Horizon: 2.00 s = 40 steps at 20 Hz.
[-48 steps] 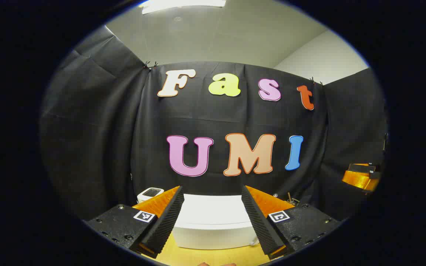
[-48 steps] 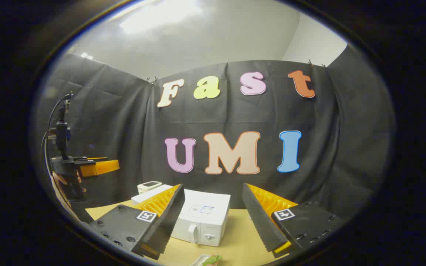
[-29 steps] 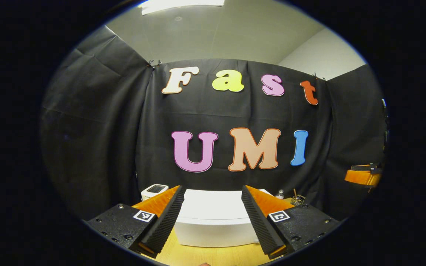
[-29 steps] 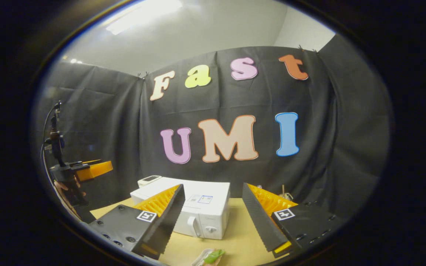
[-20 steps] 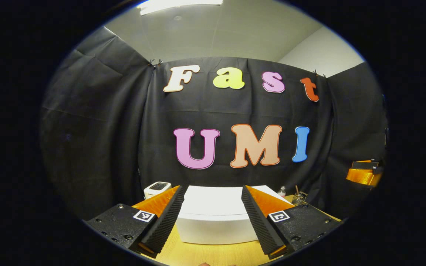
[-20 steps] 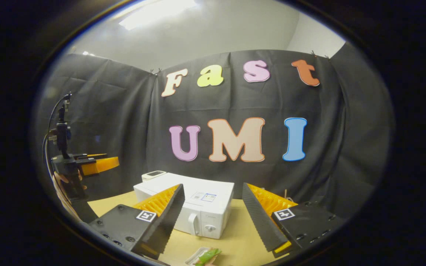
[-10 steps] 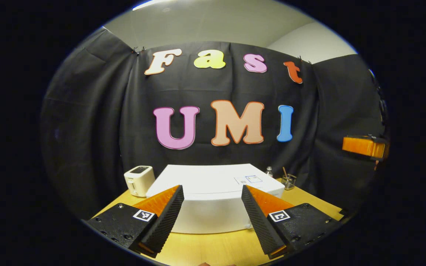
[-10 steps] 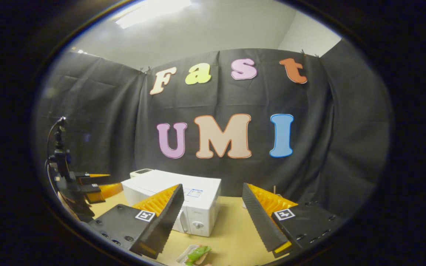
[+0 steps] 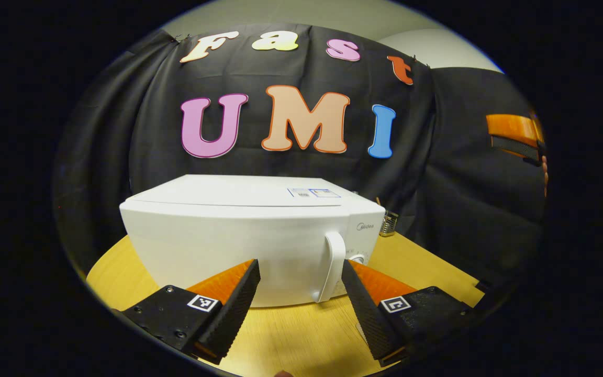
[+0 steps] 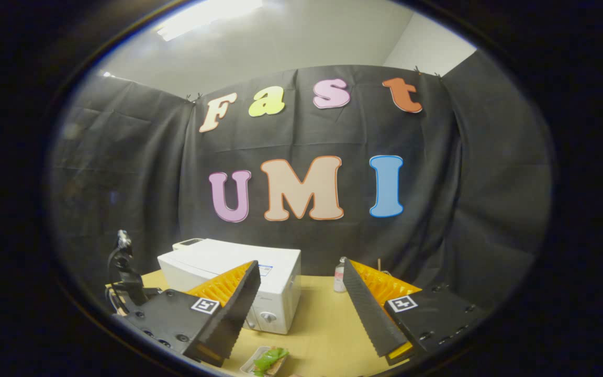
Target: Open the microwave oven with the left hand, put the food in, and close the microwave oven.
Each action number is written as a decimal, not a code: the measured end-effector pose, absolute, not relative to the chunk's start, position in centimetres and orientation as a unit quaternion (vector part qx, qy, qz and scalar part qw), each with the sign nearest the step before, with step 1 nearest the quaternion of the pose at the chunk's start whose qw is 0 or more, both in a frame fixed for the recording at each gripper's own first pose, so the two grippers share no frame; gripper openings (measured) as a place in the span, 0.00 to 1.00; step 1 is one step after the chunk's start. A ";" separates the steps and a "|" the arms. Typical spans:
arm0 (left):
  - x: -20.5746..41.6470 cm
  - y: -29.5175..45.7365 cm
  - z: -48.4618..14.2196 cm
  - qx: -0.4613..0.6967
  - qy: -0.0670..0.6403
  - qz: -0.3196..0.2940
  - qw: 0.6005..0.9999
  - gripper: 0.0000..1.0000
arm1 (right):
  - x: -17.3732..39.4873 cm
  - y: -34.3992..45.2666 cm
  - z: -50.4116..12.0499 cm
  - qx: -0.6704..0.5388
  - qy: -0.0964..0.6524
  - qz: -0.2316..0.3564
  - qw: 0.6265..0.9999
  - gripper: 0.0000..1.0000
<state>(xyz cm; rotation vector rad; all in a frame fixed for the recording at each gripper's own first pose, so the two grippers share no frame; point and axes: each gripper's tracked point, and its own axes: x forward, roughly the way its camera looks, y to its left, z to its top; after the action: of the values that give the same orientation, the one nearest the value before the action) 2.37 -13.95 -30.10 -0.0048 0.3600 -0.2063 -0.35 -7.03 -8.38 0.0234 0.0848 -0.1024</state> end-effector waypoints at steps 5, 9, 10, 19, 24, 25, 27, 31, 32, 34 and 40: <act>4.0 -16.0 -34.5 0.031 0.197 -0.101 0.975 0.96 | -0.6 -8.7 -9.3 0.017 0.045 -0.067 0.997 0.96; 5.6 -17.5 -37.0 0.024 0.211 -0.103 0.972 0.91 | -1.2 -10.4 -10.4 0.019 0.054 -0.082 0.995 0.96; 6.0 -17.9 -37.4 0.017 0.216 -0.107 0.970 0.88 | -1.4 -10.8 -10.5 0.021 0.056 -0.086 0.995 0.96; 7.2 -18.1 -39.9 0.024 0.235 -0.091 0.967 0.27 | -2.3 -12.7 -12.6 0.035 0.068 -0.103 0.992 0.96; 7.4 -17.8 -39.7 0.031 0.216 -0.093 0.972 0.25 | -2.3 -11.8 -15.0 0.050 0.090 -0.083 0.991 0.96; 7.4 -17.9 -39.6 0.023 0.212 -0.095 0.972 0.23 | -2.4 -11.6 -15.3 0.051 0.092 -0.080 0.991 0.96; 7.1 -17.9 -39.8 0.021 0.215 -0.092 0.972 0.21 | -2.8 -11.5 -15.6 0.046 0.093 -0.082 0.991 0.96; 7.0 -18.0 -39.7 0.017 0.208 -0.091 0.974 0.17 | -3.3 -11.3 -16.7 0.038 0.099 -0.093 0.990 1.00; 6.8 -18.0 -39.7 0.018 0.208 -0.086 0.974 0.17 | -3.3 -10.9 -16.8 0.038 0.099 -0.092 0.990 1.00; 7.0 -17.9 -39.7 0.026 0.203 -0.081 0.975 0.16 | -3.3 -10.3 -17.1 0.038 0.097 -0.091 0.990 0.96; 3.4 -17.6 -39.0 0.005 0.198 -0.090 0.976 0.14 | -3.6 -8.5 -18.7 0.066 0.095 -0.068 0.991 0.96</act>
<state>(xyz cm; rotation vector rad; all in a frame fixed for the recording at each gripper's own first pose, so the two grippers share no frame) 3.36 -17.56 -38.98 0.0094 0.3985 -0.1823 -3.60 -8.46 -18.71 0.1316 0.1911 -0.1370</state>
